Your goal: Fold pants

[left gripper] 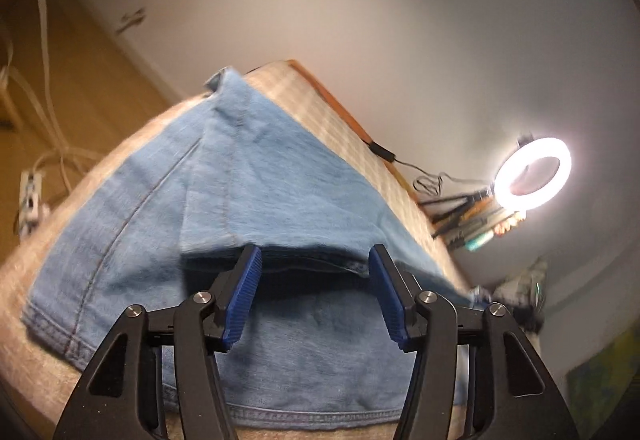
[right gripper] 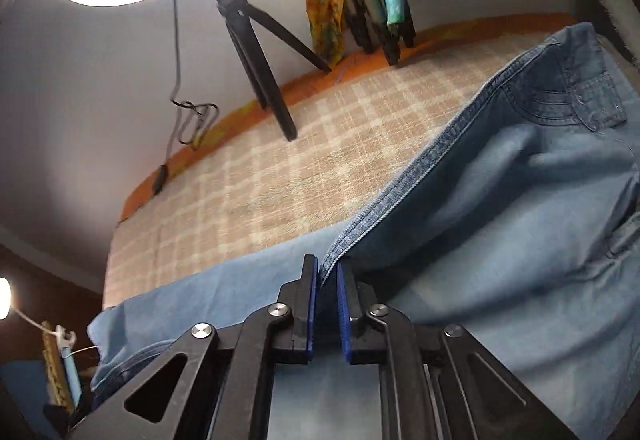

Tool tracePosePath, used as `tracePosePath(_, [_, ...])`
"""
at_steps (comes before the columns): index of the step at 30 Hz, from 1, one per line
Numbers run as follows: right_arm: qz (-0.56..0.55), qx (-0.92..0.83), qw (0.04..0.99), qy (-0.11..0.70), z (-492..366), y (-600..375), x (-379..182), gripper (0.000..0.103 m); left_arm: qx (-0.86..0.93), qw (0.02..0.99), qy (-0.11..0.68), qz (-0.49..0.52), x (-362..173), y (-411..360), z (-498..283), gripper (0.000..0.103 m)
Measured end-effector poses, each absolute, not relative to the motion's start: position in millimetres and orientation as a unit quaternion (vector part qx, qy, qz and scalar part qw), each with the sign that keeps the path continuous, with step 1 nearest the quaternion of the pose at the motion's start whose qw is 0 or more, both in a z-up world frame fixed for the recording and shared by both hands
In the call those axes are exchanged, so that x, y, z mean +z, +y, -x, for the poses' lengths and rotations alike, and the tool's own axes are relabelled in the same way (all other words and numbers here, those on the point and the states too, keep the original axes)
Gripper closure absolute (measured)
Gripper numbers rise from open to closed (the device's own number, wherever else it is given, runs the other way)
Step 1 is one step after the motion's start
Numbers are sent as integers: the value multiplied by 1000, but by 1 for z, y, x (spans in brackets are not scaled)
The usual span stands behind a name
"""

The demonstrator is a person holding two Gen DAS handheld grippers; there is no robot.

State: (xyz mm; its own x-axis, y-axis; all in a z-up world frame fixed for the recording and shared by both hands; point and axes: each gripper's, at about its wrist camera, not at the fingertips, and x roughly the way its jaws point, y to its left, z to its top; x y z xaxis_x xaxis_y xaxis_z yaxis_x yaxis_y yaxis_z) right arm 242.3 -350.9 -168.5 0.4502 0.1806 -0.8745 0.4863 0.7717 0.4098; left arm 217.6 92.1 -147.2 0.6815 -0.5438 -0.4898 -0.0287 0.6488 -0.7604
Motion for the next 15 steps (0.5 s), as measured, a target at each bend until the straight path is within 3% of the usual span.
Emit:
tracePosePath(12, [-332, -81, 802, 489, -191, -373, -154, 101, -94, 780, 354, 507, -177, 97, -207, 48])
tracePosePath(14, [-350, -62, 795, 492, -190, -377, -162, 93, -87, 787, 356, 496, -177, 96, -203, 48])
tracePosePath(15, [-351, -62, 791, 497, -192, -377, -165, 77, -87, 786, 359, 496, -178, 95, -203, 48])
